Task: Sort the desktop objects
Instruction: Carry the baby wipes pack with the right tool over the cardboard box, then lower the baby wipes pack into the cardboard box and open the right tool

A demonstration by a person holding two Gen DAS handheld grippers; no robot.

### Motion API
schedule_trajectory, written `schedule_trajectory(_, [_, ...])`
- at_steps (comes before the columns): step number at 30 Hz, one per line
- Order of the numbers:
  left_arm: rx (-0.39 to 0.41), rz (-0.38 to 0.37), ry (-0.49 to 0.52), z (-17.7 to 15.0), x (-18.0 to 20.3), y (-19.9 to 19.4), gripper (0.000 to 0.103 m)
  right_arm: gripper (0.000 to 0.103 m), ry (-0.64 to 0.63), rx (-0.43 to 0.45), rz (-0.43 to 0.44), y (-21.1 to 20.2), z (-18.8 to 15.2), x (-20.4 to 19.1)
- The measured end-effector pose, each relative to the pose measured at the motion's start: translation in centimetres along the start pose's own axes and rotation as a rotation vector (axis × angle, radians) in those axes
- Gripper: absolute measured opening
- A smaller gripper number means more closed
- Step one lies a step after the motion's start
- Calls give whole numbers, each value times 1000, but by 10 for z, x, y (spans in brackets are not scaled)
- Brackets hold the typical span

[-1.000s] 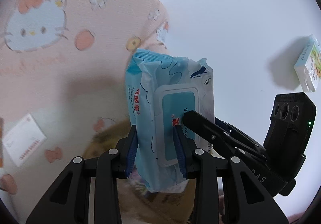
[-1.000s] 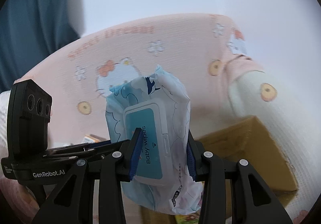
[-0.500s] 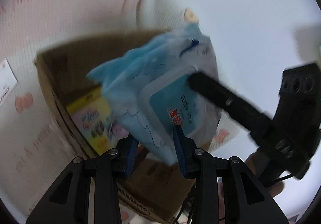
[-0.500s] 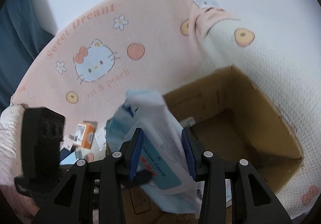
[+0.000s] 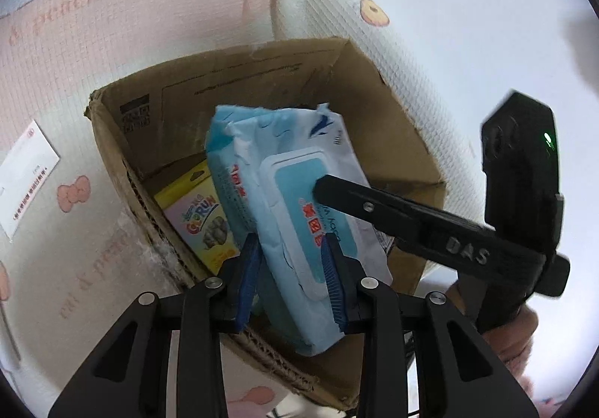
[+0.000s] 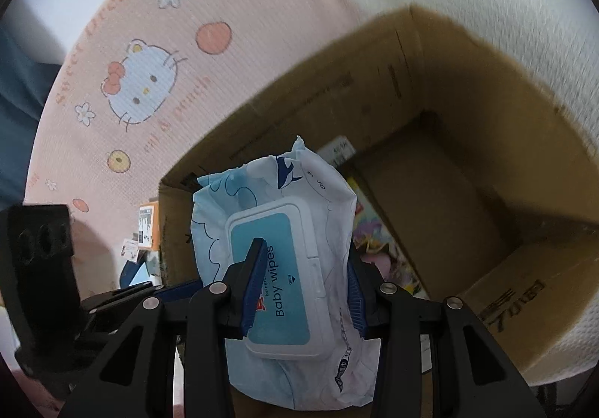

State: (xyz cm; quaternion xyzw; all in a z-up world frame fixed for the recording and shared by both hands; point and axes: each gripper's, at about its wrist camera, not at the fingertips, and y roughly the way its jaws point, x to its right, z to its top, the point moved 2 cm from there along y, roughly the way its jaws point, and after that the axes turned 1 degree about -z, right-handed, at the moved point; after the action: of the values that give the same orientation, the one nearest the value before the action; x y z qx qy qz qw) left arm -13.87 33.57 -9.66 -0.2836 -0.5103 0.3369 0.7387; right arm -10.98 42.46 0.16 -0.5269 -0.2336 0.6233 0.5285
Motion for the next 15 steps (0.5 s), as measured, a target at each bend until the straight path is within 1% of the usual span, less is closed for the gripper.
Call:
schedule_trajectory(2, [-17, -18, 5, -3, 6, 0, 35, 36, 2, -27, -1, 8, -1, 2])
schedule_trajectory(3, [-31, -90, 4, -3, 11, 1, 28, 33, -6, -39, -1, 11, -2, 1])
schedule_trajectory(4, [-51, -149, 7, -4, 16, 2, 25, 24, -14, -58, 32, 16, -3, -2])
schedule_trajectory(5, [-70, -167, 19, -5, 22, 2, 25, 20, -6, -90, 126, 21, -5, -9])
schedule_trajectory(6, [-71, -142, 60, -5, 33, 2, 25, 19, -4, -121, 192, 25, -6, -16])
schedule_trajectory(7, [-64, -128, 92, -5, 39, 2, 25, 19, -10, -136, 194, 27, -6, -22])
schedule_trajectory(8, [-51, -116, 121, -4, 45, 0, 23, 19, -42, -133, 125, 28, -4, -29])
schedule_trajectory(9, [-38, -99, 128, -3, 45, -2, 23, 19, -81, -106, 52, 25, -2, -33])
schedule_trajectory(10, [-26, -93, 123, -2, 43, -4, 23, 19, -131, -67, -46, 21, 1, -36])
schedule_trajectory(12, [-13, -77, 97, -1, 32, -8, 23, 19, -182, -22, -162, 15, 5, -38])
schedule_trajectory(14, [-7, -42, 58, 2, 17, -7, 23, 19, -174, -12, -183, 11, 6, -32])
schedule_trajectory(15, [-3, -28, 28, -1, 3, -14, 23, 19, -156, -16, -212, 11, 8, -27])
